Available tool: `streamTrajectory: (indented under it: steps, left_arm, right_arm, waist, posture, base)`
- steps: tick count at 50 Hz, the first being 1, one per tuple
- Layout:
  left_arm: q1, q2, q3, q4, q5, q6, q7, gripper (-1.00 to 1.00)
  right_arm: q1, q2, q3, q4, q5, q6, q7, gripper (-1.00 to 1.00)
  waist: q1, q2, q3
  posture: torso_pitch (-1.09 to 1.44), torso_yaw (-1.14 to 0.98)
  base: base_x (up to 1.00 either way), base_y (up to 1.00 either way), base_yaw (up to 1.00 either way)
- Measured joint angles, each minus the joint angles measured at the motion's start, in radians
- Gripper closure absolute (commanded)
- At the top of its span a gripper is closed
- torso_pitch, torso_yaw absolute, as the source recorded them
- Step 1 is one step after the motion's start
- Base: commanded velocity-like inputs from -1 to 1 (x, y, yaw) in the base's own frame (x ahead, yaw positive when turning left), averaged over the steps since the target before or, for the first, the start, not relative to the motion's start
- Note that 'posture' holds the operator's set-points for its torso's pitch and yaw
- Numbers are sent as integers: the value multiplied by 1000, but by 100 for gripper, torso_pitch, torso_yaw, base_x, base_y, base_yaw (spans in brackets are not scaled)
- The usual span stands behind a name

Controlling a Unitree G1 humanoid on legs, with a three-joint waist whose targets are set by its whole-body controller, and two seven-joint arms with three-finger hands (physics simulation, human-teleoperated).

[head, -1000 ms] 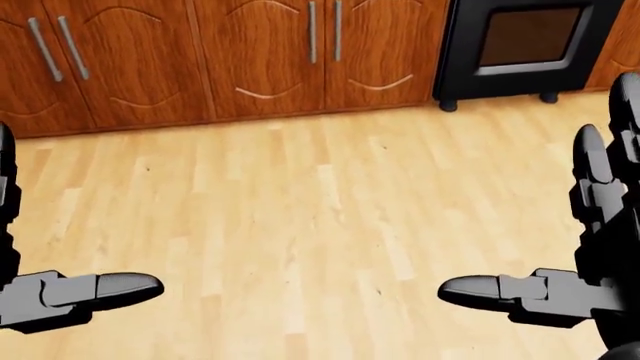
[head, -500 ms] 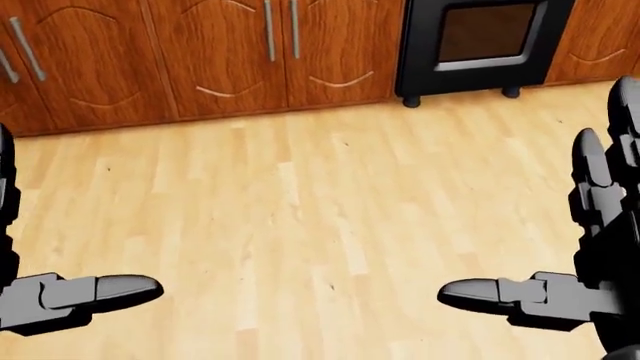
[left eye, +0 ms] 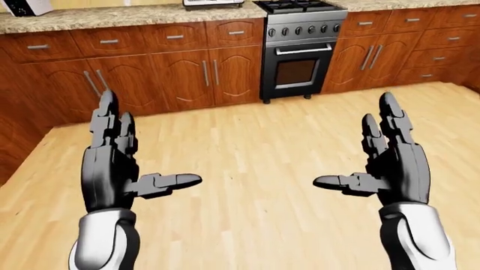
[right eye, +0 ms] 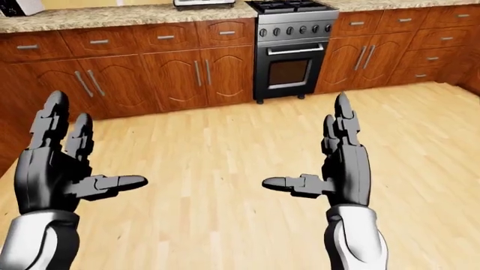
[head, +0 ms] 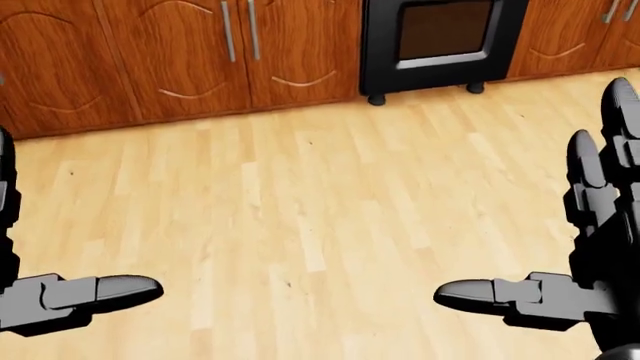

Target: Navigate to the stove.

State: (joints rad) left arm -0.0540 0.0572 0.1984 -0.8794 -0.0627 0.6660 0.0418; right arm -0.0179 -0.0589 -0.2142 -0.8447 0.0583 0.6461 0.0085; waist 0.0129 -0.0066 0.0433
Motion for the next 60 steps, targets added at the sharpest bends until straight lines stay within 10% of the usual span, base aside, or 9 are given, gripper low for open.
streamTrajectory:
  steps: [6, 11, 23, 29, 45, 51, 57, 60]
  left_arm:
    - [-5, -1, -8, 4, -6, -7, -4, -100]
    - [-2, 1, -2, 8, -5, -8, -2, -100]
    - [-3, 6, 0, 3, 2, -5, 4, -100]
    - [-6, 3, 5, 8, 4, -9, 5, -100]
    - [-4, 4, 0, -1, -6, -7, 1, -100]
    - [1, 5, 7, 11, 4, 11, 9, -100]
    - [-9, 8, 0, 2, 7, -15, 6, -100]
    - [-4, -4, -23, 13, 0, -11, -3, -100]
  right_arm:
    - [4, 1, -13, 4, -3, 4, -3, -100]
    - [-3, 0, -8, -8, -2, 2, -2, -100]
    - [-13, 1, 3, -16, 5, 15, 3, -100]
    - [-7, 0, 3, -7, 4, 7, 5, -100]
    - [1, 3, -7, -10, -4, 3, 2, -100]
    - [1, 5, 1, 9, 3, 14, 9, -100]
    - [-13, 2, 4, -13, 3, 2, 6, -100]
    - [-1, -4, -16, 8, -4, 1, 0, -100]
  waist:
    - [-6, 14, -5]
    - [-2, 71, -13]
    - [8, 23, -18]
    - [8, -57, -25]
    - [10, 58, -4]
    - [12, 51, -24]
    - [11, -49, -25]
    - [-8, -19, -6]
  posture:
    - [0, 0]
    - [0, 0]
    - [0, 0]
    - [0, 0]
    - [0, 0]
    - [0, 0]
    - [0, 0]
    - [0, 0]
  base:
    - [0, -5, 0]
    - [0, -6, 0]
    - [0, -21, 0]
    - [0, -34, 0]
    - [0, -34, 0]
    - [0, -34, 0]
    - [0, -39, 0]
    - [0, -64, 0]
